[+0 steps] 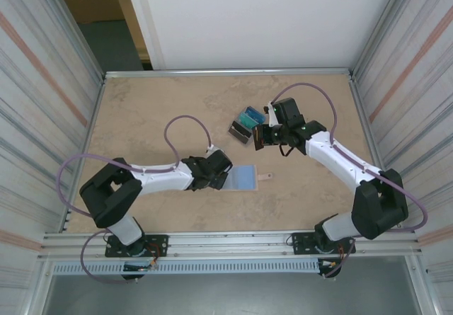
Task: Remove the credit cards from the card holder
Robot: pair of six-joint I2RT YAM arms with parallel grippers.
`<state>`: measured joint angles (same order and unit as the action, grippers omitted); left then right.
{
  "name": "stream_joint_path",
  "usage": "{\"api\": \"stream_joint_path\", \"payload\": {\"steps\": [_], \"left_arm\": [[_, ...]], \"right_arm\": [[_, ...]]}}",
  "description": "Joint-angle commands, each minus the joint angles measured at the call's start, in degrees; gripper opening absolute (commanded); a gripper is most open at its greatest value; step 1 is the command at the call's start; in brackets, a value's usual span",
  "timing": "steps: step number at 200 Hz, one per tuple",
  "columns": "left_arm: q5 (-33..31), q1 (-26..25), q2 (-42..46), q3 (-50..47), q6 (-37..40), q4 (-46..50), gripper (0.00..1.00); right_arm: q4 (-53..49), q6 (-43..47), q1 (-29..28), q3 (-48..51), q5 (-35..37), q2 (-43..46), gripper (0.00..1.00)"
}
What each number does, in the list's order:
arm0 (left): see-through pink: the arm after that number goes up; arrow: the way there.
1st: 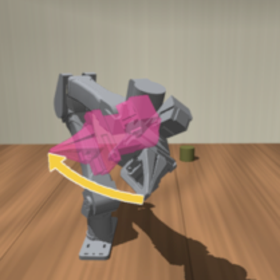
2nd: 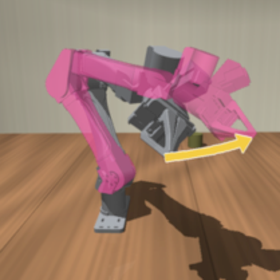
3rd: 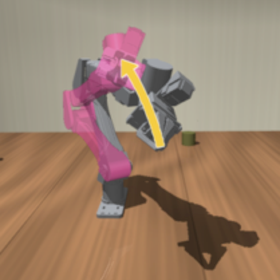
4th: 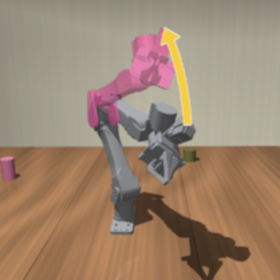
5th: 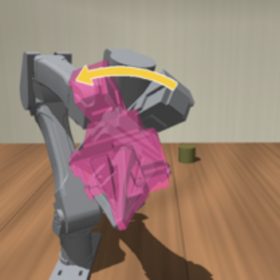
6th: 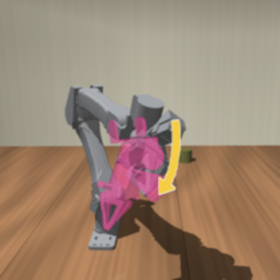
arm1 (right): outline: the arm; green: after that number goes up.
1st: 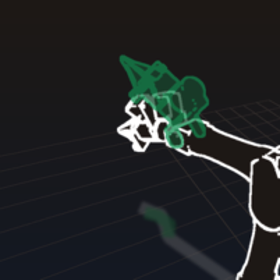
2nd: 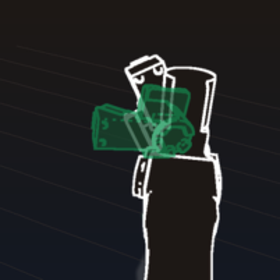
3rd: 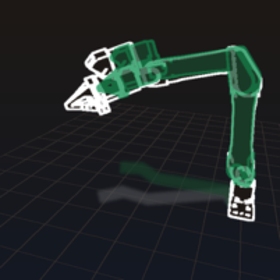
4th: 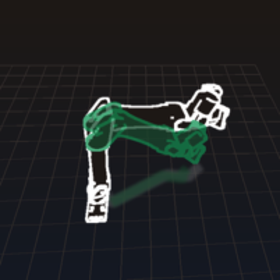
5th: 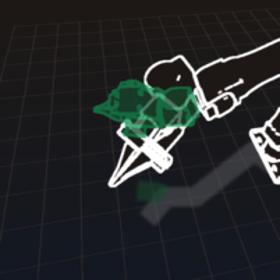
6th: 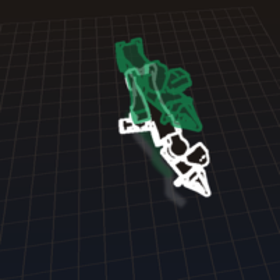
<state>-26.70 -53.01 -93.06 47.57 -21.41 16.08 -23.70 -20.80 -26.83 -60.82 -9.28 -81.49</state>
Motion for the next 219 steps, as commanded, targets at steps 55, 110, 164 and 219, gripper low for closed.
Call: {"api": "stream_joint_path", "payload": {"steps": [55,110,164,219], "left_arm": [[-1.1,1.0,4.1,-1.7,-0.4,2.6,0.99],[-1.1,1.0,7.9,-1.8,-0.8,3.4,0.99],[-2.0,0.9,11.1,-2.6,-2.3,4.7,0.99],[-1.2,2.0,15.8,-4.7,-3.8,4.4,0.99]], "right_arm": [[-0.9,7.7,1.6,-6.0,-2.2,-4.3,0.0],[-2.5,14.3,1.8,-10.6,-1.9,-7.2,0.0],[-3.8,19.8,2.0,-13.9,-0.9,-10.0,0.0],[-5.0,22.4,2.4,-17.5,-1.2,-14.3,0.0]]}}
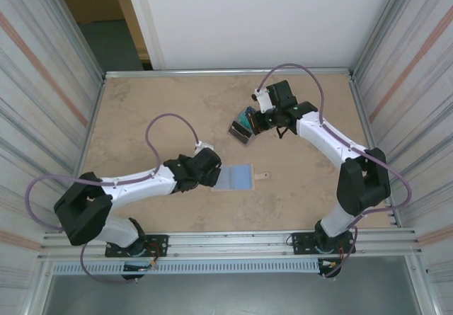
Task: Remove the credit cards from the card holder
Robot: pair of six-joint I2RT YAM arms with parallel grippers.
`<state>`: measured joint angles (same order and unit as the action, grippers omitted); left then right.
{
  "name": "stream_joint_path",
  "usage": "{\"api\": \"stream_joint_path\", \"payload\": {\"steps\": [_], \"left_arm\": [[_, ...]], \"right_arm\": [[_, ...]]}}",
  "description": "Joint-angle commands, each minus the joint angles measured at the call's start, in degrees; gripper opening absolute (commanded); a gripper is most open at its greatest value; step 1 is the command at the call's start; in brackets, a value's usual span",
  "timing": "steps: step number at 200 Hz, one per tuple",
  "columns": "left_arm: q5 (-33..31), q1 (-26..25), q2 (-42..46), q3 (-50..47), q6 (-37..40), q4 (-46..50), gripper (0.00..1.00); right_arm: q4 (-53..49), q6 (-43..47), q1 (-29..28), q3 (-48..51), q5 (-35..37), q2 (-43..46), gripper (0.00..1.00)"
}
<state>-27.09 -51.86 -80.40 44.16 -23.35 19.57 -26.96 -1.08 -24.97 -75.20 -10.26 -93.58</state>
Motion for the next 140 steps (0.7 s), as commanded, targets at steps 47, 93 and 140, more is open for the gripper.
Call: {"api": "stream_joint_path", "payload": {"steps": [47,93,140], "left_arm": [[2.7,4.7,9.6,-5.1,-4.9,-0.7,0.99],[11.1,12.0,19.7,-12.0,-7.7,-5.0,0.99],[12.9,15.9,27.6,-16.2,-8.3,-4.5,0.99]], "right_arm": [[-2.4,2.9,0.5,-5.7,-1.7,-5.6,0.0],[-2.4,3.1,0.4,-7.0,-2.4,-7.6,0.0],[-2.4,3.1,0.2,-8.7,-3.2,-10.1,0.0]]}}
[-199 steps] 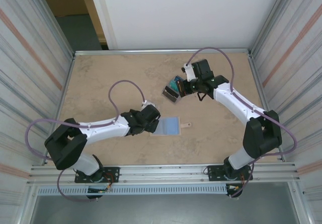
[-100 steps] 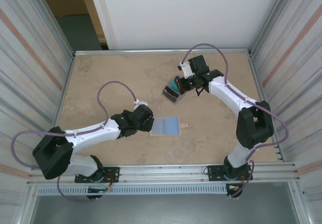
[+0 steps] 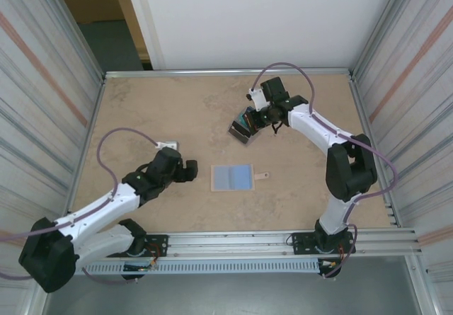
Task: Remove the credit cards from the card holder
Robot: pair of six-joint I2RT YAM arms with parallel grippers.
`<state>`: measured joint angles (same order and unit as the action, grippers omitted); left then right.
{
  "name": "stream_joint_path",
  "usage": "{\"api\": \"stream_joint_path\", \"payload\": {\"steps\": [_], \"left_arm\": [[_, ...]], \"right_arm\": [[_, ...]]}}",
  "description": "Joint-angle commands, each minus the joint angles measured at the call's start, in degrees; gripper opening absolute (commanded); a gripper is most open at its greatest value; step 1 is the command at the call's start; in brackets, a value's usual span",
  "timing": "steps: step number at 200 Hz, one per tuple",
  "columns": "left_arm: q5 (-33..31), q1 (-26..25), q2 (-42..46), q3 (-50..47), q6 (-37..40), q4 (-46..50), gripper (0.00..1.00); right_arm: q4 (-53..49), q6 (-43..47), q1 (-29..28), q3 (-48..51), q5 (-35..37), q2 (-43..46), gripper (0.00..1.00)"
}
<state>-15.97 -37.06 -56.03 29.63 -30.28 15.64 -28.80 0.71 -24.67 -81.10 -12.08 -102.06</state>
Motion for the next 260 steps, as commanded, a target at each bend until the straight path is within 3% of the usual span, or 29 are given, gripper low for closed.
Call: {"api": "stream_joint_path", "payload": {"steps": [1,144,221,260], "left_arm": [[1.8,1.2,3.3,-1.7,-1.4,-0.5,0.99],[1.4,2.2,8.6,-5.9,-2.3,-0.7,0.99],[1.6,2.8,8.5,-6.1,-2.0,-1.1,0.99],[1.9,3.0,8.2,-6.0,-2.0,-1.3,0.99]], "right_arm": [[-0.6,1.3,-0.2,-2.8,-1.4,-1.7,0.0],[-4.5,5.7,-2.5,-11.8,4.3,-12.4,0.0],[-5.0,7.2,-2.9,-11.2,2.3,-13.9,0.0],[-5.2,7.2,-2.9,-11.3,2.6,-14.2,0.06]]}}
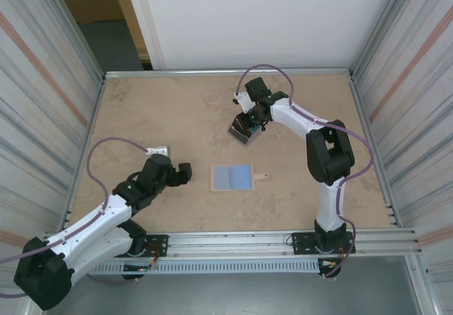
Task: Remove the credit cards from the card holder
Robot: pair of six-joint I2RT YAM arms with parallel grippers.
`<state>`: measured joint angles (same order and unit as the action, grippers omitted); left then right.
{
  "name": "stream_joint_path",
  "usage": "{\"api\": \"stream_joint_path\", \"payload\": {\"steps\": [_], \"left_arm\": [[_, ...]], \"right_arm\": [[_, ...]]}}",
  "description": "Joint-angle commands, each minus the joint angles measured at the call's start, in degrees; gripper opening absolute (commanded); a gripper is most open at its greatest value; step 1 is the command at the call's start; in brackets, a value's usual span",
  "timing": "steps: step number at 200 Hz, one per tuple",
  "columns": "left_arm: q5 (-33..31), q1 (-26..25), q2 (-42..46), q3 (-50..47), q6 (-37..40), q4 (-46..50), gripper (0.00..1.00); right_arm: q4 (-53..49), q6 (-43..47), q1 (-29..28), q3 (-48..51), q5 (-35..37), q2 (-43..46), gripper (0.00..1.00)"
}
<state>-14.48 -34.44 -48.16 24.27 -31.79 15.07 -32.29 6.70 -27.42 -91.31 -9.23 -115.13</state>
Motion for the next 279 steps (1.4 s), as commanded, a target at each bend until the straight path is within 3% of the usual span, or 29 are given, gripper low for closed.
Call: {"api": "stream_joint_path", "payload": {"steps": [1,46,115,183,237,239,244,246,249,279], "left_arm": [[0.4,0.4,0.3,-0.6,-0.4,-0.7,0.99],[0.6,0.6,0.3,-0.7,-0.5,-0.9,0.99],[0.7,0.5,0.4,-0.6,-0.4,-1.0,0.99],[-2.6,0.8,3.8,0.0,0.8,-0.6,0.99],[-7.3,2.4,5.6,0.3,5.9,-2.4,0.99],[-7.4,2.6,5.6,0.2,6.0,-2.6,0.99],[-7.6,2.9,5.4,0.2,6.5,-3.0,0.99],[-7.7,3.1,5.4,0.2,6.6,-3.2,0.99],[-7.9,3.4,5.3,0.2,7.0,-3.6,0.99],[-7.5,6.2,4.2,-0.1,10.0,-7.1,0.99]], "right_arm": [[-1.7,1.2,-0.2,-1.1,-0.3,-1.1,0.06],[-2.1,1.2,-0.4,-1.3,0.3,-0.9,0.17],[-2.4,-0.1,-1.1,-0.8,1.5,1.4,0.19],[0.7,-9.0,-0.2,9.8,6.9,15.2,0.33],[3.1,-15.6,3.1,24.3,11.7,33.0,0.53],[3.2,-15.8,3.2,25.0,12.0,33.7,0.56],[3.5,-16.1,3.6,26.4,12.6,35.6,0.75],[3.5,-16.3,3.8,26.9,12.7,36.4,0.91],[3.7,-16.4,4.1,27.9,13.0,37.5,1.0],[5.2,-18.3,6.8,36.1,19.4,48.3,0.99]]}}
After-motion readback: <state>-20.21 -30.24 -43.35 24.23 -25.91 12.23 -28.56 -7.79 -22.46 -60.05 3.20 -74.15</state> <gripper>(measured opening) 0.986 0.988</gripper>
